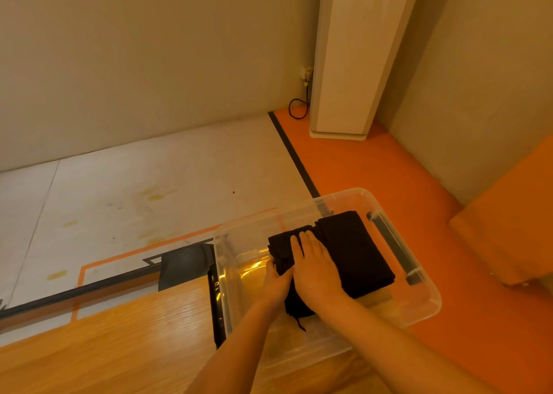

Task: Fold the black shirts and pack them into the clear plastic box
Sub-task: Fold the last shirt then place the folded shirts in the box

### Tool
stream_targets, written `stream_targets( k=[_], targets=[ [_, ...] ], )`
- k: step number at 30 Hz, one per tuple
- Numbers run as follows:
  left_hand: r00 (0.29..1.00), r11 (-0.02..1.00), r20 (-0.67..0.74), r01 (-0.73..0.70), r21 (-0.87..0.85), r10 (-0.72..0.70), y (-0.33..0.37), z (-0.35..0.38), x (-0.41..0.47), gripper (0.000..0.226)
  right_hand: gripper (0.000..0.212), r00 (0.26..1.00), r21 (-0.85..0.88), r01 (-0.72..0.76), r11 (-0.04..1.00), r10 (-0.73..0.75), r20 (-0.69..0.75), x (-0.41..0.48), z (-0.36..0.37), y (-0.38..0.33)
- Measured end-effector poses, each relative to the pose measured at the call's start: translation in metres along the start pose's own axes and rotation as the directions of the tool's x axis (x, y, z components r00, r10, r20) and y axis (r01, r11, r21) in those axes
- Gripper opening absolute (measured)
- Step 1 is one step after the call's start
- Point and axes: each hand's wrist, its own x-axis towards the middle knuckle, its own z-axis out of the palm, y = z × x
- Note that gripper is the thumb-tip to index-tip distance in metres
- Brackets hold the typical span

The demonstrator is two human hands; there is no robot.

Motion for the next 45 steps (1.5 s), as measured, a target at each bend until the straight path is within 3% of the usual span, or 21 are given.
stream_targets(
  k=[2,6,17,21,24,27,30,34,37,42,45],
  targets=[
    [1.0,1.0,-0.019,0.002,-0.01,-0.002,0.003,0.0,0.0,0.05,0.066,0.996,-0.031,0.085,0.996,-0.085,0.0,0.008,0.009,0.003],
    [0.973,0.997,-0.221,-0.05,0.066,0.064,-0.002,-0.002,0.009,0.042,0.056,0.994,-0.031,0.109,0.994,-0.108,0.02,0.013,0.026,0.008],
    [0.973,0.993,-0.215,-0.062,0.099,0.082,-0.025,-0.009,0.026,0.042,0.064,0.993,-0.048,0.073,0.996,-0.068,0.094,0.026,0.056,0.015],
    [0.97,0.952,-0.195,-0.08,0.296,0.142,-0.012,-0.005,0.013,0.052,0.064,0.991,-0.139,0.128,0.982,-0.12,0.065,0.023,0.048,0.014],
    [0.969,0.797,-0.137,-0.085,0.598,0.206,0.003,-0.011,-0.012,0.066,0.066,0.978,-0.076,0.198,0.977,-0.202,-0.052,0.016,0.036,0.009],
    [0.847,0.496,-0.036,-0.275,0.824,0.53,0.016,-0.028,-0.04,0.058,0.065,0.969,0.021,0.15,0.988,-0.143,-0.2,-0.005,0.014,0.007],
    [0.739,0.314,0.023,-0.314,0.896,0.673,0.02,-0.045,-0.051,0.047,0.067,0.958,0.087,0.066,0.994,-0.039,-0.285,-0.023,-0.004,0.016],
    [0.7,0.186,0.034,-0.236,0.954,0.714,0.009,-0.068,-0.054,0.056,0.064,0.967,0.102,-0.031,0.994,0.056,-0.25,-0.035,-0.009,0.043],
    [0.717,0.183,0.019,-0.204,0.962,0.697,-0.006,-0.084,-0.057,0.064,0.061,0.933,0.084,-0.15,0.985,0.169,-0.318,-0.038,-0.012,0.066],
    [0.762,0.33,-0.058,-0.209,0.92,0.645,-0.01,-0.09,-0.061,0.058,0.058,0.932,0.023,-0.286,0.958,0.284,-0.226,-0.043,-0.007,0.085],
    [0.77,0.401,-0.084,-0.232,0.886,0.633,-0.007,-0.092,-0.063,0.061,0.057,0.914,0.039,-0.303,0.952,0.302,-0.27,-0.047,-0.002,0.081]
  ],
)
